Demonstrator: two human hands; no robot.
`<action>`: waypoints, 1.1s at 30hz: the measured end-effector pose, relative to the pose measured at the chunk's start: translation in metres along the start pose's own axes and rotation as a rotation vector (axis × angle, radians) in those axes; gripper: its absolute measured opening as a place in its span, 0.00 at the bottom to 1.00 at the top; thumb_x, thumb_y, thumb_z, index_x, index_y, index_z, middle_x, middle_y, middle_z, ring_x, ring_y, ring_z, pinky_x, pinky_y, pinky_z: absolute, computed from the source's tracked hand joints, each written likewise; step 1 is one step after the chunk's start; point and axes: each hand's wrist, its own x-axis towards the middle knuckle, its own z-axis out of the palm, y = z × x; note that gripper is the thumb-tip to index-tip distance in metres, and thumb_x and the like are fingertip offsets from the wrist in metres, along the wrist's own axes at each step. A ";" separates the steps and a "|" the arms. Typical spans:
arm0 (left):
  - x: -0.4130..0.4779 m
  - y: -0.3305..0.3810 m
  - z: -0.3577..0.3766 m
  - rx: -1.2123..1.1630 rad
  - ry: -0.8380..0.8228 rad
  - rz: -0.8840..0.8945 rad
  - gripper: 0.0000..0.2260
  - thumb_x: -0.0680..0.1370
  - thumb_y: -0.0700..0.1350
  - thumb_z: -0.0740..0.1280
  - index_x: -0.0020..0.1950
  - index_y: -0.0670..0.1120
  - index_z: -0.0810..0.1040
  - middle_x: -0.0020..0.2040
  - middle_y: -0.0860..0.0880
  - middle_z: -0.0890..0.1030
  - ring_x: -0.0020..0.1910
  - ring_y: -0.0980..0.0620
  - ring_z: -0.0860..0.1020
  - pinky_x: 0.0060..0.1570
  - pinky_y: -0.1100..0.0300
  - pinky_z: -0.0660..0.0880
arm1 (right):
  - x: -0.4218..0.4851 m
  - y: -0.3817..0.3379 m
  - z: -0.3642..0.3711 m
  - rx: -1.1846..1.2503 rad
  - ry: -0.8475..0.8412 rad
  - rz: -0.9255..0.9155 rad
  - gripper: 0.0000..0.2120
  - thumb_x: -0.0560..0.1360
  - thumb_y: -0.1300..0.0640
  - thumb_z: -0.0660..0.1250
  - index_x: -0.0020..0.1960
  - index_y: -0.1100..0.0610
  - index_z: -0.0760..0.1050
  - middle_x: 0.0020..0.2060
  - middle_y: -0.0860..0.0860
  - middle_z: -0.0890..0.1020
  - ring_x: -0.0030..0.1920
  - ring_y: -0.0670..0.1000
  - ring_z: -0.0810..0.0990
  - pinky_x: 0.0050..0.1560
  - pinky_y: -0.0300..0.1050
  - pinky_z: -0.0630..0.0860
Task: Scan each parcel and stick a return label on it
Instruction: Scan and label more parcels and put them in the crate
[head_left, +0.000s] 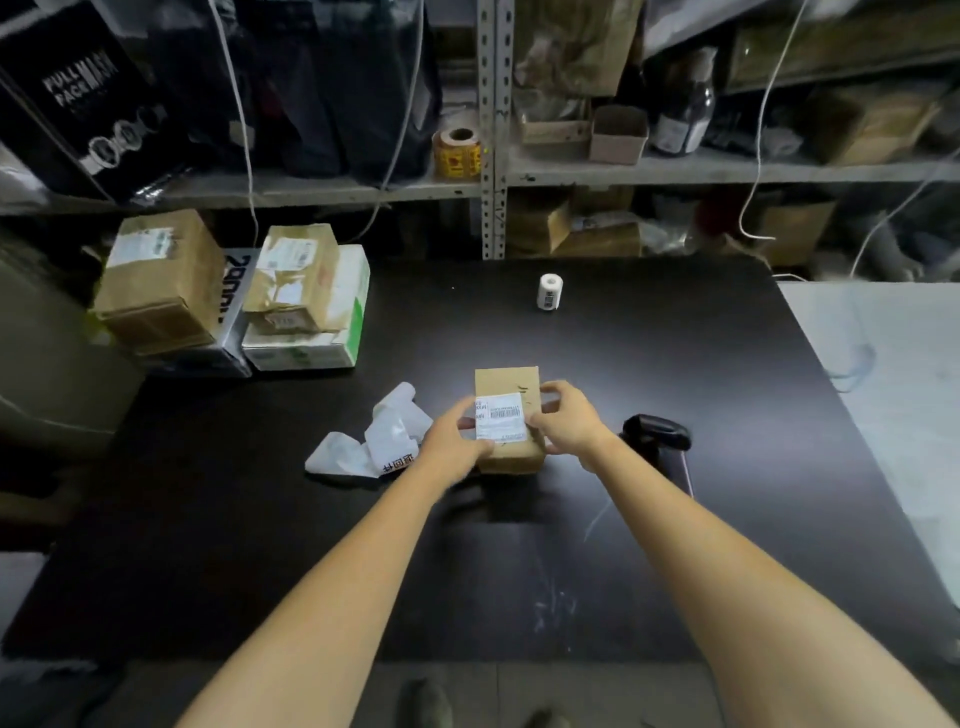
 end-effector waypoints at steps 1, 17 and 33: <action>0.003 -0.005 0.003 0.003 -0.009 -0.001 0.29 0.74 0.32 0.68 0.71 0.53 0.69 0.61 0.48 0.79 0.57 0.48 0.79 0.59 0.49 0.77 | 0.003 0.006 0.001 -0.007 0.008 0.004 0.21 0.76 0.65 0.67 0.67 0.55 0.69 0.44 0.49 0.79 0.46 0.51 0.80 0.53 0.56 0.81; 0.039 -0.032 0.012 -0.015 -0.090 -0.055 0.29 0.75 0.36 0.68 0.73 0.56 0.69 0.62 0.48 0.78 0.60 0.44 0.78 0.61 0.47 0.76 | 0.006 0.024 0.004 -0.082 0.098 0.135 0.22 0.79 0.63 0.64 0.72 0.57 0.66 0.54 0.58 0.81 0.54 0.58 0.81 0.55 0.58 0.80; 0.036 -0.031 0.029 -0.104 -0.011 -0.044 0.26 0.77 0.35 0.67 0.73 0.52 0.69 0.63 0.47 0.77 0.61 0.46 0.77 0.64 0.46 0.74 | -0.021 0.105 -0.085 -0.451 0.465 0.339 0.17 0.77 0.59 0.65 0.63 0.66 0.70 0.61 0.64 0.77 0.61 0.65 0.75 0.59 0.53 0.74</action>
